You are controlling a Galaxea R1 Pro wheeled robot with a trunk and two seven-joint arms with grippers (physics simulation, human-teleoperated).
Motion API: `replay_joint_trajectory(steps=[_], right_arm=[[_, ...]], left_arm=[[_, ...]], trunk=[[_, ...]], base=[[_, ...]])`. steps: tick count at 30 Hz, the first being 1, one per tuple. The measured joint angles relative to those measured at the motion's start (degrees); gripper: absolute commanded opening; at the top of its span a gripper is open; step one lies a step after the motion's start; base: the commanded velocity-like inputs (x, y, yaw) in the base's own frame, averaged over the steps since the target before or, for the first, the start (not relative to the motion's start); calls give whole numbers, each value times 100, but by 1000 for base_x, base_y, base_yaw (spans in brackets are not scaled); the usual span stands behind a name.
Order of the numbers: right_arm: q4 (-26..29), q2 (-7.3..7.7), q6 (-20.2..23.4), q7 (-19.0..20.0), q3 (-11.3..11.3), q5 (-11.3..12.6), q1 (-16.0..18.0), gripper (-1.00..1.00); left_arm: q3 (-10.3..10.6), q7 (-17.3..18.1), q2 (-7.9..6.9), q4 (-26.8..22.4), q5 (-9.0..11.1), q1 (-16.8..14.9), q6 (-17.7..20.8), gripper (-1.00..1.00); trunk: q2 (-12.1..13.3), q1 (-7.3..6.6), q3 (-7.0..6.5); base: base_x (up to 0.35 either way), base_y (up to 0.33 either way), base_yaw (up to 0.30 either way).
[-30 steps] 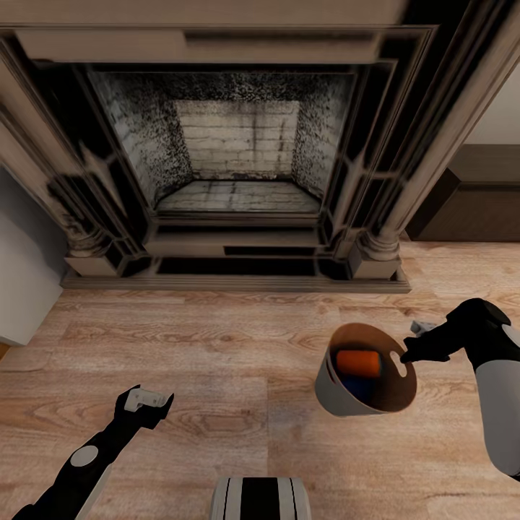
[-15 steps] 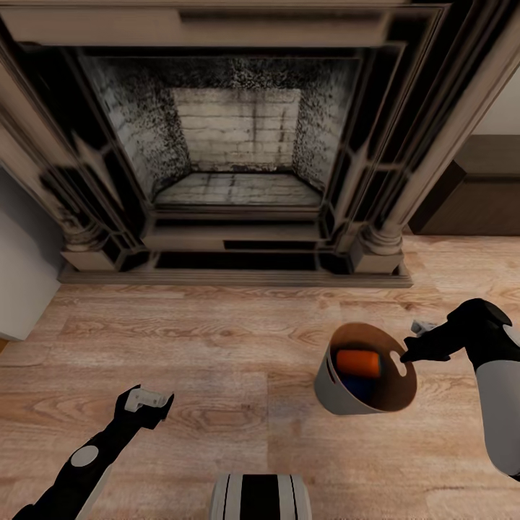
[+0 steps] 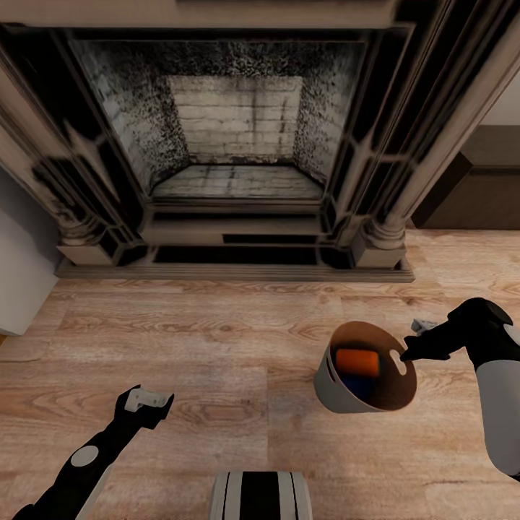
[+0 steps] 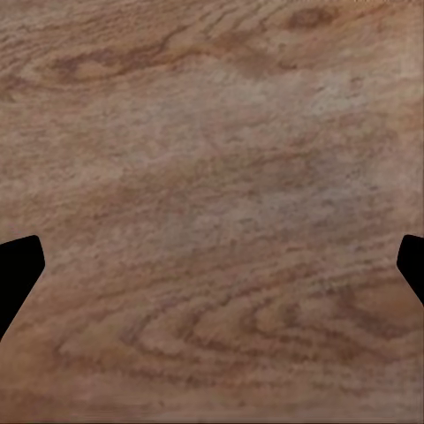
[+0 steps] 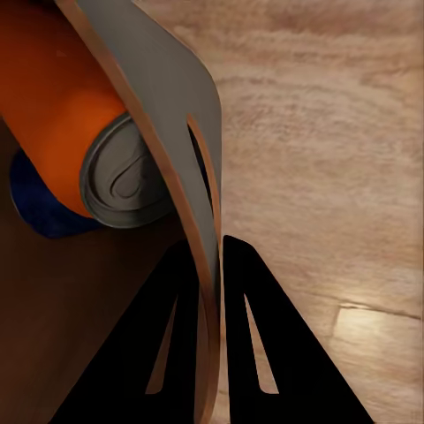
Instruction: Put the three can of soda from the living room inside the tash can in the kitchen.
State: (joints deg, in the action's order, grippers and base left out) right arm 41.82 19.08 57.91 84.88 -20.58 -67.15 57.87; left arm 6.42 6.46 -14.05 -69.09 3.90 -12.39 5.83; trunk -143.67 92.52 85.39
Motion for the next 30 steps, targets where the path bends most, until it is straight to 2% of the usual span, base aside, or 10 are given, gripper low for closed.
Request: replay_joint_trajectory(steps=[8,13,26,30], right_arm=[[3,0,6,7,-3,14,-5,-100],[3,-1,4,9,-9,5,-6,-100],[67,7,-1,9,-12,12,-4,-100],[85,7,1,9,-13,8,-12,-100]], left_arm=[[0,-4,3,0,12,0,-2,100],[1,-5,6,1,-13,0,-2,100],[0,-2,3,0,-1,0,-2,100],[0,-4,4,0,-20,0,-2,100]], trunk=[[0,0,0],[-6,13,110],[-7,13,111],[-12,24,199]], base=[[0,0,0],[0,0,0],[0,0,0],[0,0,0]])
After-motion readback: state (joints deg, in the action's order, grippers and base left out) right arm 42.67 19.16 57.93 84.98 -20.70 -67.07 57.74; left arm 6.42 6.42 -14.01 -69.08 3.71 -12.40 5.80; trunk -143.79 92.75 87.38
